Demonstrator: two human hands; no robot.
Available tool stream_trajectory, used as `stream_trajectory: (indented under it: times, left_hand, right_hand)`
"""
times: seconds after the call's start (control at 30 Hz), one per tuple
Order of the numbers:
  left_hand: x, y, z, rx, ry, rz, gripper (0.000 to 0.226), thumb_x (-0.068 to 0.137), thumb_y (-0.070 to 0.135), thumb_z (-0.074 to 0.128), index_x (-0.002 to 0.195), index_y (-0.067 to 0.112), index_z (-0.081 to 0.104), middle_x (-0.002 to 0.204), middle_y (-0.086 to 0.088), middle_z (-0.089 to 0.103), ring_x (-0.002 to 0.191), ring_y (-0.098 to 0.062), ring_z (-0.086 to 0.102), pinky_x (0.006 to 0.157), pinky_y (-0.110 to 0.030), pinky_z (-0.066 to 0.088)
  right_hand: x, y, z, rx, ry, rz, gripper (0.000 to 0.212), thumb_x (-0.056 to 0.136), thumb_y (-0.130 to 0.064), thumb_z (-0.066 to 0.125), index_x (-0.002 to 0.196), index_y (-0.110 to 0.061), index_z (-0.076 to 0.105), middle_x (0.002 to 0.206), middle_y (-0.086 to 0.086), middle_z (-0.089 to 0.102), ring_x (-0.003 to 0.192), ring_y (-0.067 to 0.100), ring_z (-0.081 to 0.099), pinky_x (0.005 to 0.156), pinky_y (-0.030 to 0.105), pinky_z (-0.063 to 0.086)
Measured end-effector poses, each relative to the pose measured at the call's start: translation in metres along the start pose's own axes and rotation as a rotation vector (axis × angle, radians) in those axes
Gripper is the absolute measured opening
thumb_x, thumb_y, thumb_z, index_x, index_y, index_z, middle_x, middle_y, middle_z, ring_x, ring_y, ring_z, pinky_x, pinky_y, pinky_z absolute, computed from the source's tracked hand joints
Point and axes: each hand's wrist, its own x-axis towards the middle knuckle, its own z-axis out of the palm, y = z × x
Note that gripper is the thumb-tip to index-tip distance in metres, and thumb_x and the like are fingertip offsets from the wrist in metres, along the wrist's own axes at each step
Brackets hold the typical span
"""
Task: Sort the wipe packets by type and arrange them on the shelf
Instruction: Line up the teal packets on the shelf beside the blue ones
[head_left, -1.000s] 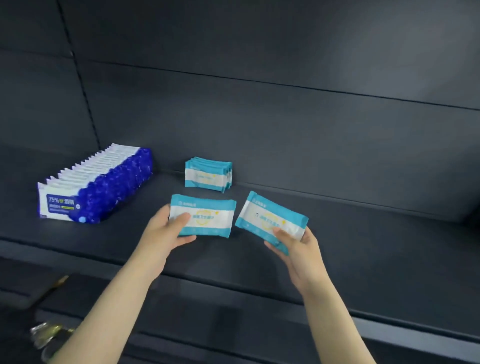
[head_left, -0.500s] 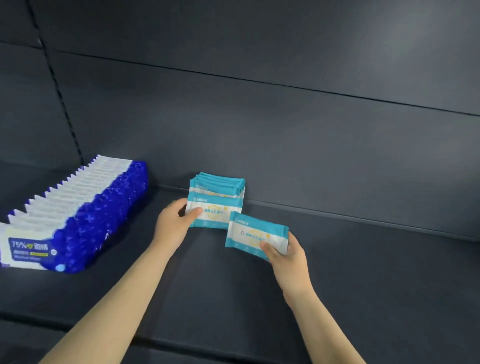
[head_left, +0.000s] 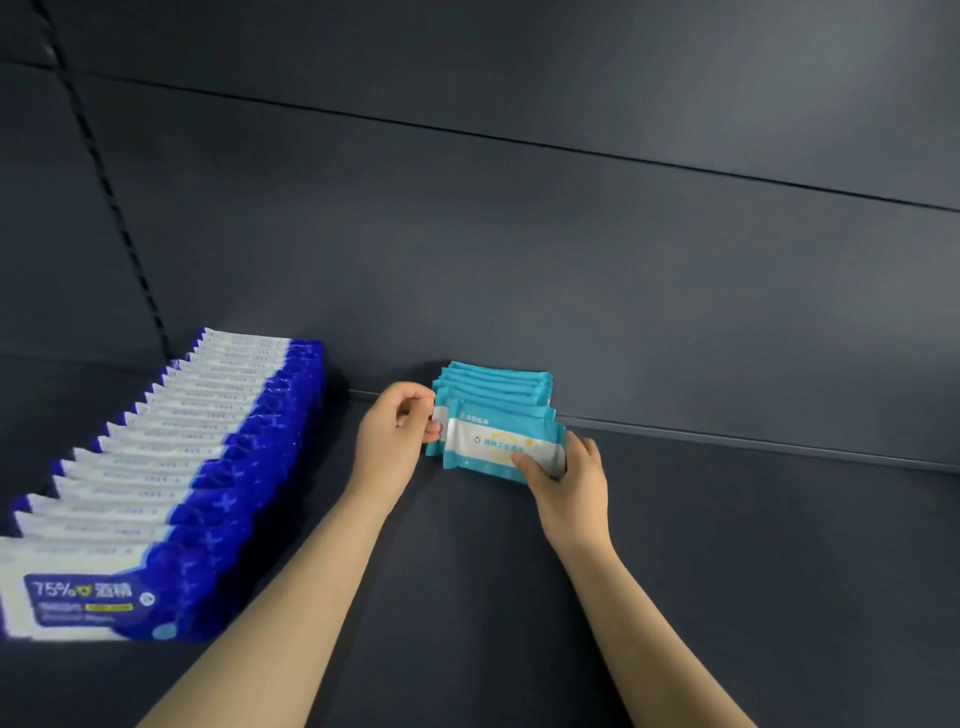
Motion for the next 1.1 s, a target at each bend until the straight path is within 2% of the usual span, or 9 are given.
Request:
stream_trajectory:
  times: [0.1,0.17,0.27,0.33,0.5,0.6,0.73,0.97,1.1]
  left_hand:
    - [-0.001,0.003,0.0,-0.021,-0.003,-0.036,0.011,0.1,0.019,0.05,0.097,0.023,0.061,0.093,0.003,0.067,0.084,-0.018,0.068,0.075,-0.032,0.058]
    - [0.001,0.004,-0.005,0.022,-0.051,-0.049,0.012,0.097,0.032,0.055,0.109,0.028,0.058,0.105,0.008,0.063,0.094,-0.021,0.063,0.078,-0.031,0.054]
    - [0.002,0.001,-0.017,0.254,-0.268,-0.039,0.07,0.086,0.04,0.071,0.145,0.036,0.034,0.129,0.012,0.039,0.103,-0.009,0.053,0.082,-0.02,0.045]
    - [0.0,-0.001,-0.018,0.398,-0.362,0.031,0.084,0.084,0.029,0.076,0.151,0.035,0.025,0.133,0.009,0.035,0.098,-0.001,0.054,0.083,-0.016,0.042]
    - [0.001,-0.004,-0.006,0.494,-0.267,0.133,0.067,0.087,0.019,0.072,0.145,0.023,0.038,0.13,0.001,0.048,0.099,-0.009,0.06,0.089,-0.03,0.053]
    - [0.002,-0.005,-0.005,0.461,-0.238,0.133,0.061,0.087,0.019,0.072,0.14,0.02,0.042,0.129,0.002,0.049,0.104,-0.013,0.06,0.089,-0.029,0.053]
    - [0.002,-0.007,-0.004,0.452,-0.239,0.129,0.057,0.089,0.018,0.069,0.139,0.021,0.042,0.131,0.004,0.049,0.103,-0.012,0.06,0.087,-0.03,0.052]
    - [0.002,-0.008,-0.005,0.372,-0.244,0.074,0.058,0.089,0.016,0.068,0.14,0.021,0.041,0.137,0.002,0.048,0.112,-0.012,0.058,0.09,-0.028,0.051]
    - [-0.006,0.0,-0.01,0.325,-0.118,-0.013,0.062,0.089,0.02,0.069,0.144,0.017,0.04,0.132,0.0,0.046,0.09,-0.001,0.052,0.071,-0.006,0.039]
  right_hand:
    - [0.004,-0.003,0.011,-0.015,0.078,0.038,0.024,0.087,-0.028,0.075,0.094,-0.018,0.054,0.11,-0.006,0.046,0.101,0.015,0.052,0.082,0.019,0.041]
    - [0.005,-0.005,0.017,-0.034,0.101,0.039,0.028,0.086,-0.028,0.076,0.086,-0.02,0.049,0.099,-0.008,0.048,0.099,0.019,0.052,0.079,0.022,0.038]
    - [0.004,-0.009,0.024,-0.074,0.15,-0.001,0.034,0.084,-0.028,0.077,0.084,-0.022,0.044,0.088,-0.011,0.049,0.095,0.018,0.046,0.07,0.023,0.031]
    - [0.003,-0.012,0.026,-0.049,0.17,0.018,0.035,0.084,-0.026,0.078,0.098,-0.021,0.047,0.091,-0.015,0.051,0.099,0.015,0.043,0.067,0.021,0.033]
    - [0.001,-0.013,0.026,0.091,0.193,-0.01,0.059,0.084,-0.014,0.078,0.133,-0.022,0.045,0.119,-0.013,0.048,0.108,0.005,0.049,0.079,0.006,0.039]
    - [0.002,-0.014,0.024,0.084,0.18,-0.012,0.057,0.086,-0.018,0.076,0.135,-0.021,0.046,0.125,-0.01,0.047,0.107,0.004,0.049,0.077,-0.001,0.038]
    - [0.004,-0.013,0.023,0.062,0.172,0.001,0.055,0.087,-0.024,0.076,0.133,-0.022,0.048,0.129,-0.005,0.052,0.112,0.009,0.052,0.093,0.022,0.044]
    - [0.006,-0.012,0.023,0.066,0.14,0.038,0.061,0.083,-0.025,0.079,0.135,-0.022,0.047,0.127,-0.007,0.048,0.113,0.01,0.054,0.095,0.025,0.046]
    - [-0.003,-0.008,0.011,0.217,0.113,0.109,0.064,0.084,-0.03,0.079,0.139,-0.023,0.047,0.135,-0.005,0.05,0.117,0.01,0.057,0.099,0.028,0.05]
